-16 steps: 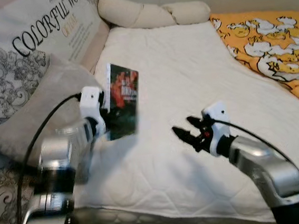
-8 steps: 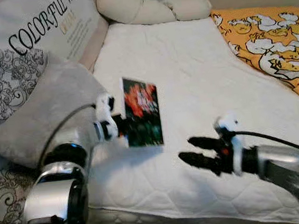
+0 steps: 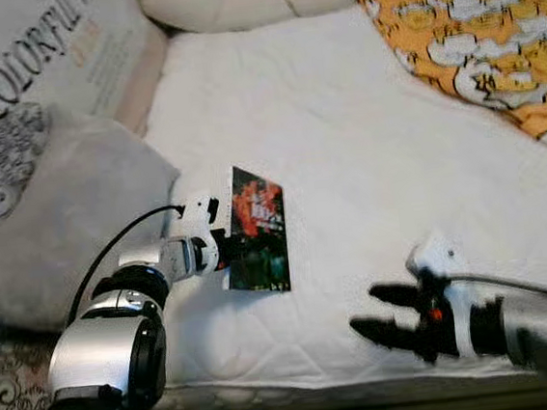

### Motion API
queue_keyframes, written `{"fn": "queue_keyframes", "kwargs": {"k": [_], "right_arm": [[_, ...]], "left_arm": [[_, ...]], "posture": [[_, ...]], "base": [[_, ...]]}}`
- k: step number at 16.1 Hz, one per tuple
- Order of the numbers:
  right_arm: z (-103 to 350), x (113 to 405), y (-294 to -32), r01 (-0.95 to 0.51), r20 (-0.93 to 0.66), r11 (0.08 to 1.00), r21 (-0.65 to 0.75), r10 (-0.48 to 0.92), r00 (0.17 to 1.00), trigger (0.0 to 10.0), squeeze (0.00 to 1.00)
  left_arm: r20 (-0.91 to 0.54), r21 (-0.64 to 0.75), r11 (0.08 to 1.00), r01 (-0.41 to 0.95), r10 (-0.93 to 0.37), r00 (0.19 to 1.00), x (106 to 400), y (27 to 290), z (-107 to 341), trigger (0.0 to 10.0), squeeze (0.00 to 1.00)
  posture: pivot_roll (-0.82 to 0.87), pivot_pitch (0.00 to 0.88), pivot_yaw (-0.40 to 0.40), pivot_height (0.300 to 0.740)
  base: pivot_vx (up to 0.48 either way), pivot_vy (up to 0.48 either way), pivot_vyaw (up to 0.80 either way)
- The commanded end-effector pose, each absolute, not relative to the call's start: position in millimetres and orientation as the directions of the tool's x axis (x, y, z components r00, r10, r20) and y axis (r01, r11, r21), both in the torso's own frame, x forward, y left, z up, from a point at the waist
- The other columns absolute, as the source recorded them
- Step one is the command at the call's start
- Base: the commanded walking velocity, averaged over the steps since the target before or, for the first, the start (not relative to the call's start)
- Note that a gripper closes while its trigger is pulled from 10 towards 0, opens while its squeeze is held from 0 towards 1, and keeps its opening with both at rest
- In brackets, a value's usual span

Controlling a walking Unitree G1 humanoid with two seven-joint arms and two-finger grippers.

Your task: Clean up the room

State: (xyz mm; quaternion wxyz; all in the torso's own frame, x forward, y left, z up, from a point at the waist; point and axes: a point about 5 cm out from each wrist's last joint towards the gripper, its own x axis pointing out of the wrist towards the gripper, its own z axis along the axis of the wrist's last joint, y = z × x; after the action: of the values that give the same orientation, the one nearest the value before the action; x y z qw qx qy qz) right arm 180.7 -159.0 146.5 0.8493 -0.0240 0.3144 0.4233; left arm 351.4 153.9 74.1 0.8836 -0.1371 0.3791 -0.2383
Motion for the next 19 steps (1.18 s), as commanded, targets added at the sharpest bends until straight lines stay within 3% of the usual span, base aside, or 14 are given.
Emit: {"fn": "queue_keyframes", "kwargs": {"k": [1, 2, 3, 9, 12, 16, 17, 18, 19], "right_arm": [[148.0, 174.4, -156.7, -0.738, -0.575, 0.638, 0.218, 0.696, 0.431, 10.0, 0.00], [146.9, 170.9, -155.6, -0.738, -0.583, 0.636, 0.223, 0.694, 0.422, 10.0, 0.00], [145.7, 168.7, -155.9, -0.736, -0.593, 0.641, 0.217, 0.686, 0.422, 10.0, 0.00], [144.8, 171.1, -157.4, -0.711, -0.601, 0.673, 0.204, 0.660, 0.451, 10.0, 0.00], [145.2, 182.8, -155.8, -0.701, -0.588, 0.687, 0.189, 0.651, 0.480, 10.0, 0.00], [141.3, 189.2, -152.4, -0.700, -0.579, 0.687, 0.194, 0.657, 0.483, 10.0, 0.00], [138.3, 191.8, -151.2, -0.696, -0.576, 0.690, 0.198, 0.657, 0.487, 10.0, 0.00], [136.2, 192.9, -150.9, -0.692, -0.575, 0.693, 0.201, 0.655, 0.490, 10.0, 0.00], [127.5, 199.2, -152.8, -0.661, -0.575, 0.725, 0.193, 0.630, 0.522, 10.0, 0.00]], "left_arm": [[-0.624, -0.358, 0.875, 0.325, -0.484, 0.614, 353.8, 161.0, 76.1, 10.0, 0.00], [-0.641, -0.329, 0.881, 0.339, -0.472, 0.606, 352.6, 163.3, 74.1, 10.0, 0.35], [-0.657, -0.300, 0.890, 0.344, -0.454, 0.602, 351.5, 165.9, 71.9, 10.0, 1.00], [-0.721, -0.148, 0.929, 0.339, -0.336, 0.605, 347.3, 190.7, 66.6, 10.0, 1.00], [-0.716, 0.021, 0.951, 0.308, -0.201, 0.669, 350.6, 213.8, 72.6, 10.0, 1.00], [-0.714, 0.058, 0.938, 0.342, -0.200, 0.671, 352.3, 218.3, 77.4, 10.0, 1.00], [-0.714, 0.057, 0.932, 0.358, -0.213, 0.667, 352.2, 217.6, 77.3, 10.0, 0.72], [-0.715, 0.053, 0.924, 0.379, -0.230, 0.660, 352.2, 216.1, 77.4, 10.0, 0.21], [-0.666, 0.023, 0.890, 0.456, -0.326, 0.671, 357.7, 206.1, 86.1, 10.0, 0.00]], "posture": [[-0.39, 0.147, 0.110, 0.740], [-0.39, 0.153, 0.112, 0.740], [-0.38, 0.160, 0.115, 0.740], [-0.35, 0.141, 0.098, 0.740], [-0.33, 0.108, 0.084, 0.740], [-0.30, 0.055, 0.069, 0.740], [-0.27, 0.021, 0.058, 0.740], [-0.26, 0.010, 0.056, 0.740], [-0.23, 0.000, 0.055, 0.740]], "base": [[0.000, 0.000, 0.00], [0.000, 0.000, 0.00], [0.000, 0.000, 0.00], [0.000, 0.000, 0.00], [0.000, 0.000, 0.00], [0.000, 0.000, 0.00], [0.000, 0.000, 0.00], [0.000, 0.000, 0.00], [0.000, 0.000, 0.00]]}}
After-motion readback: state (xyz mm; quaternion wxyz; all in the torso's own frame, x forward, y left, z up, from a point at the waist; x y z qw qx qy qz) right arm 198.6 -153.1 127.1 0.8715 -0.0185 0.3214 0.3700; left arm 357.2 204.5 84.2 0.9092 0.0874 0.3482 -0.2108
